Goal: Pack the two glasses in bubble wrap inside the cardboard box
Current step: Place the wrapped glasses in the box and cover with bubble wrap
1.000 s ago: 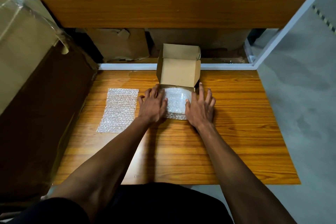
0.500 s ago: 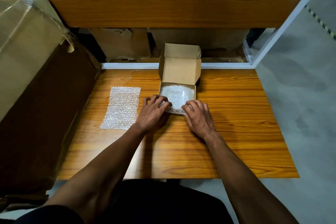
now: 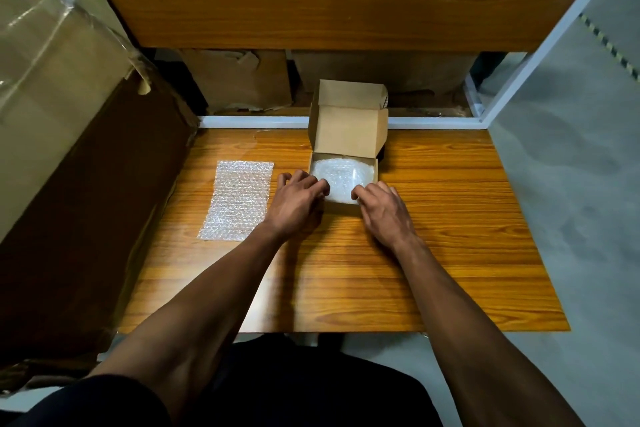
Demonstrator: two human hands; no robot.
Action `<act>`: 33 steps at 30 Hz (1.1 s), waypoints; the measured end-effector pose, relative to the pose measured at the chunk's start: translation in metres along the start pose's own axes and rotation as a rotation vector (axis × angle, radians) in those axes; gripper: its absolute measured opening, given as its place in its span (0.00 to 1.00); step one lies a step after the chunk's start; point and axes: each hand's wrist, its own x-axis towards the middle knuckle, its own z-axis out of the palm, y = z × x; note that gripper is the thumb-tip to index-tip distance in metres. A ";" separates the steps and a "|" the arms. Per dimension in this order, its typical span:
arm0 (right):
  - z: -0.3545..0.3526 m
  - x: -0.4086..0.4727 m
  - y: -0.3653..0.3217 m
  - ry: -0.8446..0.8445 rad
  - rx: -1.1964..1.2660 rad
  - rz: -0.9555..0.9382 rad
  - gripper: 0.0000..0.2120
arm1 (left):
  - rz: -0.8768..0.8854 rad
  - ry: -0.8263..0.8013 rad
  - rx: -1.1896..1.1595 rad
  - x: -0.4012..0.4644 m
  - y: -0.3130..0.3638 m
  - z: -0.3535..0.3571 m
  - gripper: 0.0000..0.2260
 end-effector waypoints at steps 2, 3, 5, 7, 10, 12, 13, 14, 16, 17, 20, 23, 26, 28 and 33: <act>0.002 -0.001 0.001 0.000 0.018 -0.001 0.09 | -0.016 0.003 -0.006 0.000 -0.002 0.002 0.11; 0.002 -0.001 0.001 0.005 0.042 0.007 0.09 | -0.025 -0.002 -0.009 0.000 -0.003 0.003 0.12; 0.003 -0.003 0.000 0.013 0.077 0.018 0.08 | -0.025 -0.019 0.008 0.000 -0.004 0.005 0.12; 0.004 -0.004 -0.001 0.023 0.076 0.032 0.08 | -0.016 -0.039 0.031 -0.001 -0.004 0.005 0.13; 0.003 -0.004 -0.001 0.016 0.026 0.058 0.08 | -0.036 -0.045 0.030 -0.003 -0.004 0.003 0.14; 0.004 -0.004 -0.001 0.006 -0.003 0.067 0.08 | -0.039 -0.057 0.039 -0.004 -0.003 0.003 0.15; 0.004 -0.004 0.000 -0.003 -0.012 0.072 0.09 | -0.039 -0.077 0.058 -0.004 -0.003 0.003 0.16; 0.004 -0.004 0.000 -0.013 -0.017 0.076 0.09 | -0.041 -0.102 0.083 -0.003 -0.003 0.002 0.16; 0.004 -0.003 -0.001 -0.031 -0.020 0.090 0.10 | -0.051 -0.140 0.120 -0.002 -0.003 0.000 0.17; 0.003 -0.003 -0.001 -0.042 -0.021 0.099 0.10 | -0.054 -0.151 0.129 -0.002 -0.003 -0.001 0.17; 0.002 -0.002 -0.002 -0.065 -0.035 0.116 0.11 | -0.044 -0.183 0.161 -0.001 -0.003 0.000 0.20; 0.000 -0.001 -0.003 -0.083 -0.053 0.136 0.11 | -0.035 -0.202 0.176 -0.001 -0.004 0.000 0.24; 0.000 -0.001 -0.005 -0.088 -0.074 0.150 0.10 | -0.035 -0.206 0.165 -0.001 -0.004 0.000 0.22; -0.001 -0.001 -0.007 -0.079 -0.095 0.140 0.10 | -0.036 -0.202 0.160 -0.001 -0.004 0.001 0.21; 0.003 -0.001 -0.011 -0.077 -0.162 0.089 0.12 | 0.034 -0.149 0.182 0.000 -0.005 0.001 0.18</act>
